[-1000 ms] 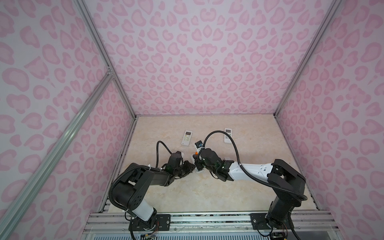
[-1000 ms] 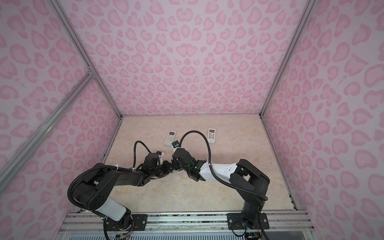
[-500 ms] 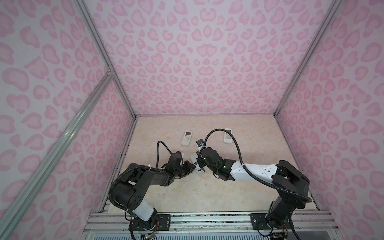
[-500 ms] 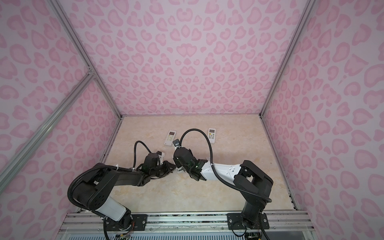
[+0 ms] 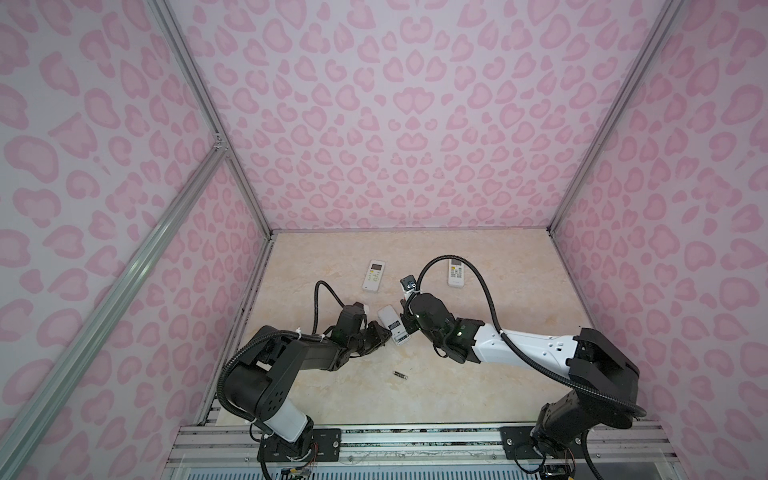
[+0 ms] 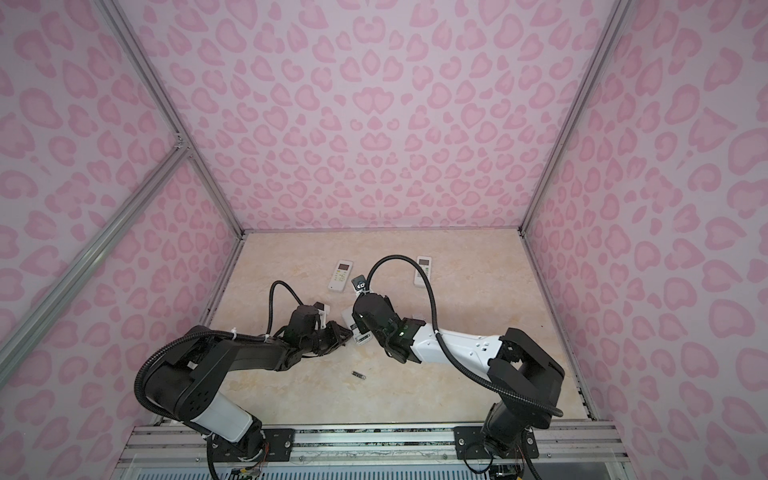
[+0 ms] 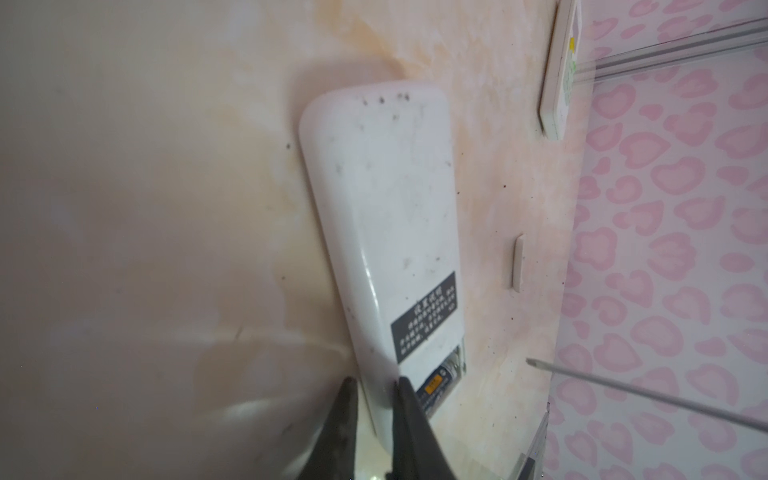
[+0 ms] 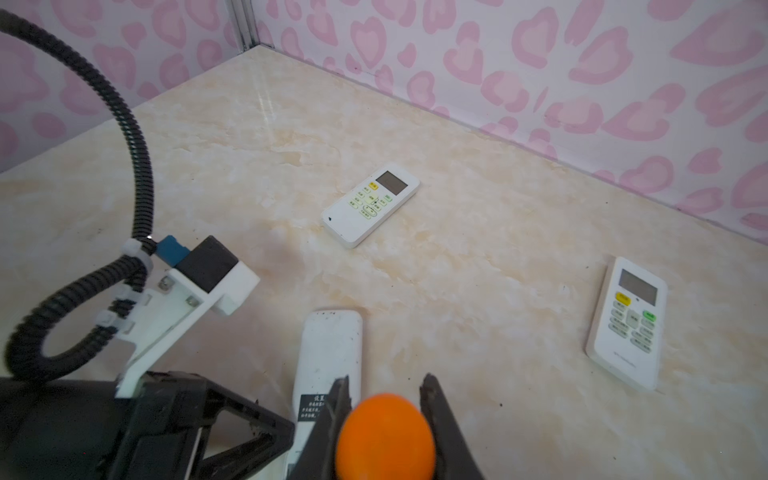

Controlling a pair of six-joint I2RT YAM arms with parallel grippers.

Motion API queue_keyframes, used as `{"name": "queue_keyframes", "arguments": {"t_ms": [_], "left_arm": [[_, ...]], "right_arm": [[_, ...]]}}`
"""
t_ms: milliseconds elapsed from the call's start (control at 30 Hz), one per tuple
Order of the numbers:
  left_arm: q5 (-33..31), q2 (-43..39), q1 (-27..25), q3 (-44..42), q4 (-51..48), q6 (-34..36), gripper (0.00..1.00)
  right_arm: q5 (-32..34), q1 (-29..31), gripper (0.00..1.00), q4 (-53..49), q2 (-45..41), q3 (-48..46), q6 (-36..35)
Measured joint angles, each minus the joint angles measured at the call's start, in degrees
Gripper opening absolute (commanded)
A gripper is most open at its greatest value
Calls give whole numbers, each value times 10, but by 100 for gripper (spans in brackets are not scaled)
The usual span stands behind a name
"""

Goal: Unload the batteries from the remote control

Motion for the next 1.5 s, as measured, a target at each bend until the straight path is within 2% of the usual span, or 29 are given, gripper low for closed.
{"name": "queue_keyframes", "arguments": {"t_ms": [100, 233, 333, 467, 567, 700, 833, 1000, 1500], "left_arm": [[-7, -17, 0, 7, -35, 6, 32], [-8, -51, 5, 17, -79, 19, 35], [-16, -98, 17, 17, -119, 31, 35], [-32, -155, 39, 17, -179, 55, 35], [-50, -196, 58, 10, -223, 73, 35], [-71, -249, 74, -9, -274, 94, 35], [-89, -299, 83, -30, -312, 100, 35], [-100, -337, 84, -37, -343, 103, 35], [-114, -339, 84, -22, -378, 115, 35]], "right_arm": [[-66, 10, 0, 2, -48, -43, 38], [-214, 62, 0, 70, -65, -119, 88], [-313, 104, 0, 101, -17, -104, 91], [-428, 109, 0, 135, 72, -40, 85], [-485, 118, 0, 129, 120, -31, 90], [-508, 124, 0, 139, 116, -46, 75], [-503, 127, 0, 118, 94, -54, 49], [-510, 110, 0, 89, 80, -60, 42], [-507, 85, 0, 6, 59, -39, 15]]}}
